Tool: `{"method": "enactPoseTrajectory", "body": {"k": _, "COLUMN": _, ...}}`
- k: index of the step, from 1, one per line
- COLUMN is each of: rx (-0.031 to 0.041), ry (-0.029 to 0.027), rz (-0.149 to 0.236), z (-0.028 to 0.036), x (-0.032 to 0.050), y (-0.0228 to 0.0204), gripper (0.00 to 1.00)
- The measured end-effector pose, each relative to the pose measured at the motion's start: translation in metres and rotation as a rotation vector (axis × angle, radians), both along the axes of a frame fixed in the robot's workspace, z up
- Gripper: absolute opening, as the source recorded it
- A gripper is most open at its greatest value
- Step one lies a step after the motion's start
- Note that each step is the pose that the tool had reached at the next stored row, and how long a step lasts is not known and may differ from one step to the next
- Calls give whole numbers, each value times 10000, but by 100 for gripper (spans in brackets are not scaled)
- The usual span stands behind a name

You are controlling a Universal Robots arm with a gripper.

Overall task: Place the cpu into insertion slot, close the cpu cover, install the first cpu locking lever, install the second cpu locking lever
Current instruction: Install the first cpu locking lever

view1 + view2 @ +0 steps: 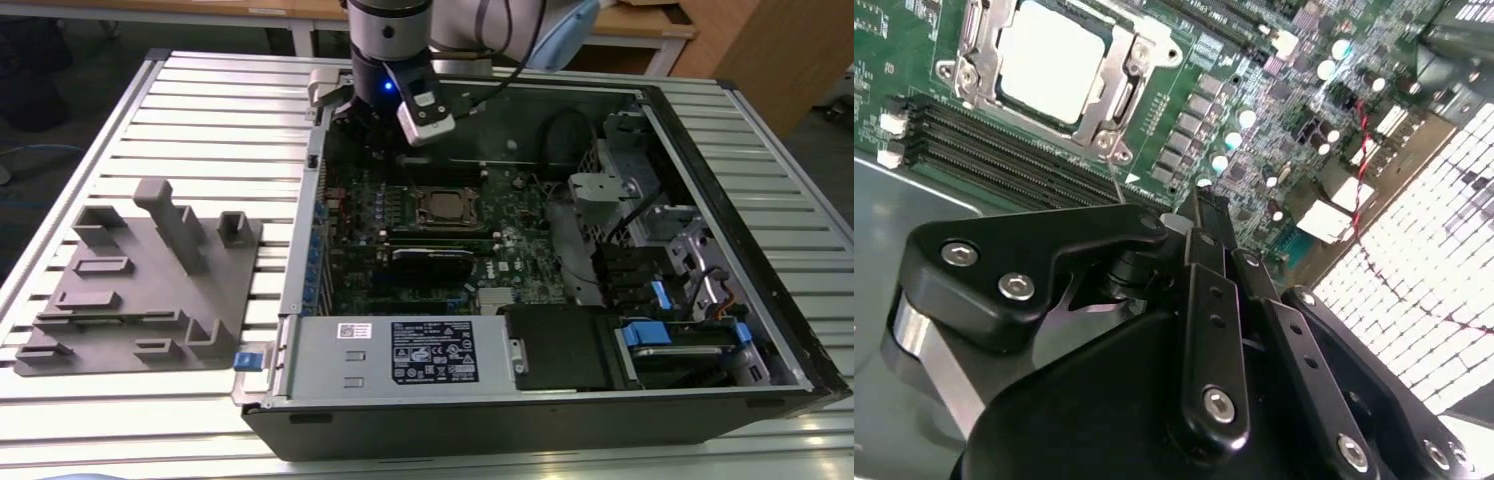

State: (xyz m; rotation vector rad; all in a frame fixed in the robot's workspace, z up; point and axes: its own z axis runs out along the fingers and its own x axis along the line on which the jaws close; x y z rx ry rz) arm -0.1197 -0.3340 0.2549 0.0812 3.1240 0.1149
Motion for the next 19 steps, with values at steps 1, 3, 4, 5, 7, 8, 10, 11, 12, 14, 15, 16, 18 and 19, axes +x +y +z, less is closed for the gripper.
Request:
{"method": "enactPoseTrajectory", "body": {"k": 1, "rx": 0, "ry": 0, "rz": 0, "z": -1, "x": 0, "y": 20, "gripper": 11}}
{"method": "enactPoseTrajectory", "body": {"k": 3, "rx": 1, "ry": 0, "rz": 0, "z": -5, "x": 0, "y": 52, "gripper": 11}}
{"method": "enactPoseTrajectory", "body": {"k": 4, "rx": 1, "ry": -1, "rz": 1, "z": -6, "x": 0, "y": 67, "gripper": 11}}
{"method": "enactPoseTrajectory", "body": {"k": 5, "rx": 0, "ry": 0, "rz": 1, "z": -8, "x": -1, "y": 84, "gripper": 11}}
{"method": "enactPoseTrajectory", "body": {"k": 7, "rx": 0, "ry": 0, "rz": 1, "z": -13, "x": -2, "y": 117, "gripper": 11}}
{"method": "enactPoseTrajectory", "body": {"k": 8, "rx": 0, "ry": 0, "rz": 0, "z": -15, "x": -4, "y": 127, "gripper": 11}}
{"method": "enactPoseTrajectory", "body": {"k": 10, "rx": 2, "ry": -2, "rz": 0, "z": -20, "x": -13, "y": 137, "gripper": 11}}
{"method": "enactPoseTrajectory", "body": {"k": 11, "rx": 1, "ry": -1, "rz": 0, "z": -22, "x": -20, "y": 139, "gripper": 11}}
{"method": "enactPoseTrajectory", "body": {"k": 12, "rx": 1, "ry": 0, "rz": 0, "z": -24, "x": -28, "y": 142, "gripper": 11}}
{"method": "enactPoseTrajectory", "body": {"k": 14, "rx": 0, "ry": 0, "rz": 0, "z": -29, "x": -38, "y": 150, "gripper": 11}}
{"method": "enactPoseTrajectory", "body": {"k": 15, "rx": 2, "ry": -1, "rz": 0, "z": -32, "x": -38, "y": 158, "gripper": 11}}
{"method": "enactPoseTrajectory", "body": {"k": 16, "rx": 4, "ry": 0, "rz": 1, "z": -34, "x": -38, "y": 170, "gripper": 11}}
{"method": "enactPoseTrajectory", "body": {"k": 18, "rx": 12, "ry": -1, "rz": 1, "z": -39, "x": -38, "y": 199, "gripper": 11}}
{"method": "enactPoseTrajectory", "body": {"k": 19, "rx": 14, "ry": -1, "rz": 0, "z": -41, "x": -39, "y": 212, "gripper": 11}}
